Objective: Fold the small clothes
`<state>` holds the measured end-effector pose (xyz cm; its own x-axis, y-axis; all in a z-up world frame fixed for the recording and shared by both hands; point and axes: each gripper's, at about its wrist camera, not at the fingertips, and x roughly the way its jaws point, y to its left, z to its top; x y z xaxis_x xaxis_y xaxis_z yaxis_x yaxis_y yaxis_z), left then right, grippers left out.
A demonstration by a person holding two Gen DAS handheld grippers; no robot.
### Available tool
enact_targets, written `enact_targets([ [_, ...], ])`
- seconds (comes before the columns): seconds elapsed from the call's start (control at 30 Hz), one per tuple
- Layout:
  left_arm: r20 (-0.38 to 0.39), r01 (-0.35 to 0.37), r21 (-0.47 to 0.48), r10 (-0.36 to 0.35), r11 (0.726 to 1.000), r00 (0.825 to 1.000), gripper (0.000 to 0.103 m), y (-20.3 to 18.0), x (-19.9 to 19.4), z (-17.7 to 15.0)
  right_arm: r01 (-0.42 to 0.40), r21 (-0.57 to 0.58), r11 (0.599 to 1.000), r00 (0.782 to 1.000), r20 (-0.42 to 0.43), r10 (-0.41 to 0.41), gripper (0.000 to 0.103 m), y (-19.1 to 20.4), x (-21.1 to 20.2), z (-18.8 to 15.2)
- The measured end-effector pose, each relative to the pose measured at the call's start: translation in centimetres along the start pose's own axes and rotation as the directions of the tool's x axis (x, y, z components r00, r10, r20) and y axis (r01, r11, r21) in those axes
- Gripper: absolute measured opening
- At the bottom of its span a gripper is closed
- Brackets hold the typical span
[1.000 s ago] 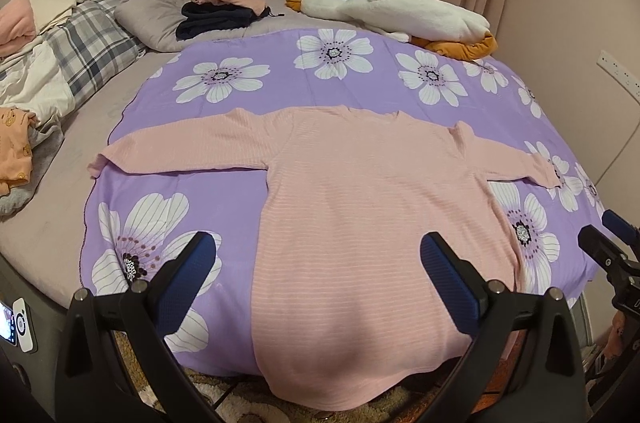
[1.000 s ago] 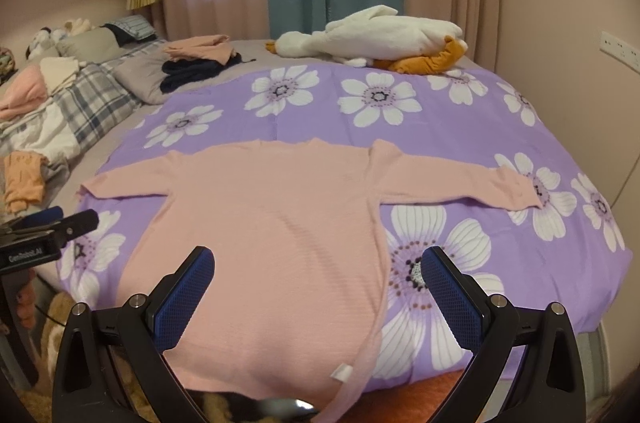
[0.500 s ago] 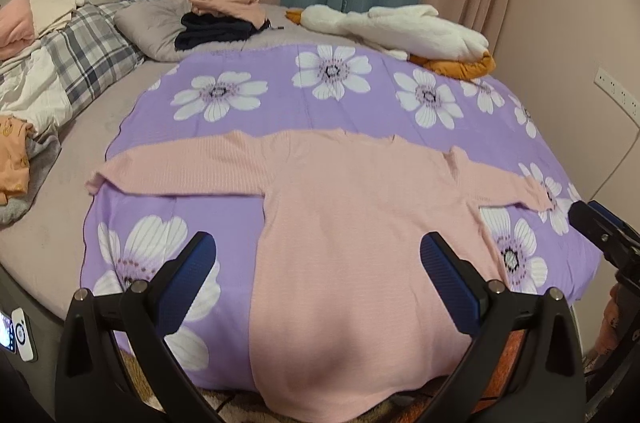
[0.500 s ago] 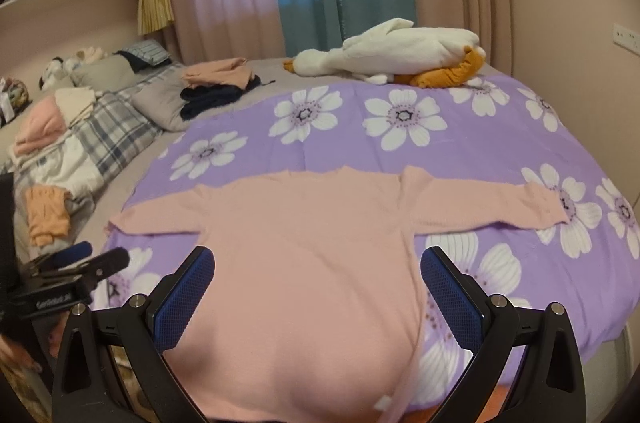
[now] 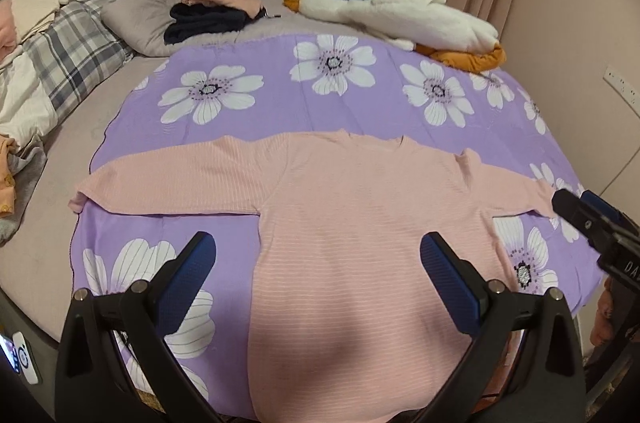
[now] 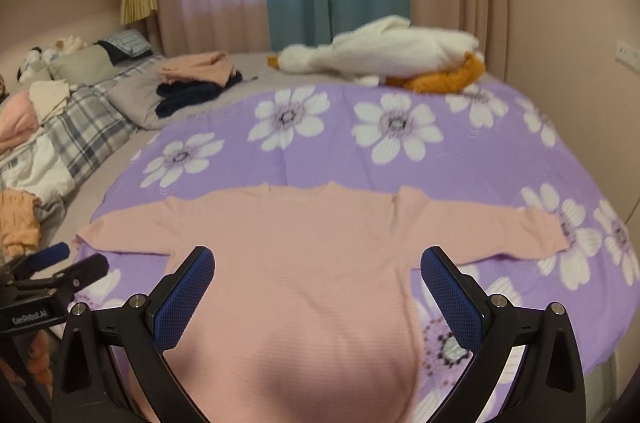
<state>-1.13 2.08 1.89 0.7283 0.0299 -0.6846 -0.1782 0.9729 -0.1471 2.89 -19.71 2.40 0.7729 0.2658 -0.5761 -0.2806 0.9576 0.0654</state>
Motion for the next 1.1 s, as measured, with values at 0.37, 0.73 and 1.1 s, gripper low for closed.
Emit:
enact_targets([
  [0.37,-0.009,0.058,-0.015,-0.058,0.998,0.998,0.102,0.7,1.8,0.9,0.010,0.050,0.999,0.999,-0.053,-0.007,0.102,-0.3,2.0,1.1],
  [0.73,-0.022,0.081,-0.030,-0.082,0.996,0.996,0.102,0.5,2.7,1.2,0.024,0.081,0.996,0.997,-0.077,-0.018,0.102,-1.0,3.2,1.8],
  [1.1,-0.022,0.072,-0.022,-0.073,0.997,0.997,0.102,0.2,3.0,1.2,0.022,0.110,0.994,0.996,-0.092,-0.012,0.102,-2.1,3.9,1.6],
])
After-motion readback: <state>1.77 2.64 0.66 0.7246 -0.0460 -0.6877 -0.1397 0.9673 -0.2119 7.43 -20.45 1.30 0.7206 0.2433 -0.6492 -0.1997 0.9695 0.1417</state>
